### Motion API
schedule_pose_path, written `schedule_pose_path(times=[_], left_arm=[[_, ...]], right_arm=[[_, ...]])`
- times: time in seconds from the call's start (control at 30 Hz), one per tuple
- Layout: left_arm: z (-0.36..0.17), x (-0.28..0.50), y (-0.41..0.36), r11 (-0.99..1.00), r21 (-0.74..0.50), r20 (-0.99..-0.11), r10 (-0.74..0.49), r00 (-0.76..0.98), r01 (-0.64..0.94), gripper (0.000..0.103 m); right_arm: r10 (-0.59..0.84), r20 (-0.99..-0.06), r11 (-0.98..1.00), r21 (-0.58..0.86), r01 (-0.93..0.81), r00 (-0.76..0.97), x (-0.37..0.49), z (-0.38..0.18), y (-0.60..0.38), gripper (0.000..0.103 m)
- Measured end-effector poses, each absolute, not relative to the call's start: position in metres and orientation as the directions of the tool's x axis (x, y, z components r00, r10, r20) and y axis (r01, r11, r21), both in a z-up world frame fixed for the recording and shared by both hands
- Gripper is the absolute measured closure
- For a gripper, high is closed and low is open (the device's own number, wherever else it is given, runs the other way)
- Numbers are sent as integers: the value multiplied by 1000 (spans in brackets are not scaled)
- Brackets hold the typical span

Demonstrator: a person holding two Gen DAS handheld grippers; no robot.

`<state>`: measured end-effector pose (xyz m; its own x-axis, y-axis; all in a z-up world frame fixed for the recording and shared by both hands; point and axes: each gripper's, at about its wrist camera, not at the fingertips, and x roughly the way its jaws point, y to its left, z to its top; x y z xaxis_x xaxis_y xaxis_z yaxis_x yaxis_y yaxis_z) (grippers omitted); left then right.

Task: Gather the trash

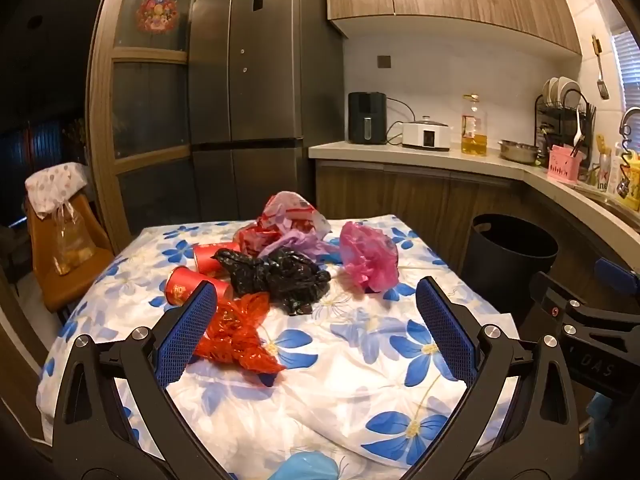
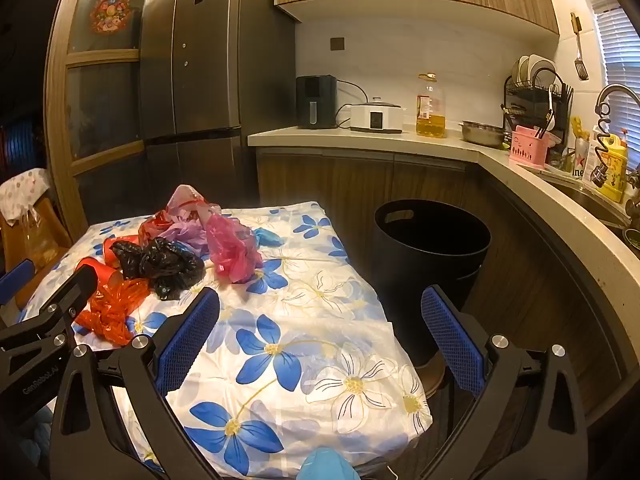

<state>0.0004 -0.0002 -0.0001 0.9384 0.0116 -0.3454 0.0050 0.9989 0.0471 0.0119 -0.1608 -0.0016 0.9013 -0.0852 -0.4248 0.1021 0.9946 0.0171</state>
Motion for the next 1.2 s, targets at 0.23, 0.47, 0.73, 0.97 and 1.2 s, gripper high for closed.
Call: schedule_pose_path(times=[0.23, 0.47, 0.73, 0.97, 1.2], left_arm=[[-2, -2, -9, 999, 41, -337, -2, 942, 16, 5], [0, -2, 5, 999, -2, -349, -34, 936, 36, 5], [-1, -2, 4, 1000, -2, -346, -30, 938, 32, 5], [0, -1, 4, 999, -3, -347, -31, 937, 32, 5], [0, -2, 4, 999, -3, -347, -33, 937, 34, 5]], right_arm=[[-86, -423, 995, 16, 102, 902, 11, -2, -161, 5], [-86, -421, 995, 17, 103, 903, 11, -3, -161, 5], [-88, -419, 994, 18, 105, 904, 11, 1, -160, 5], [-88, -417, 994, 21, 107, 905, 9, 1, -161, 5], [-91, -413, 993, 25, 111, 906, 6, 5, -163, 5]])
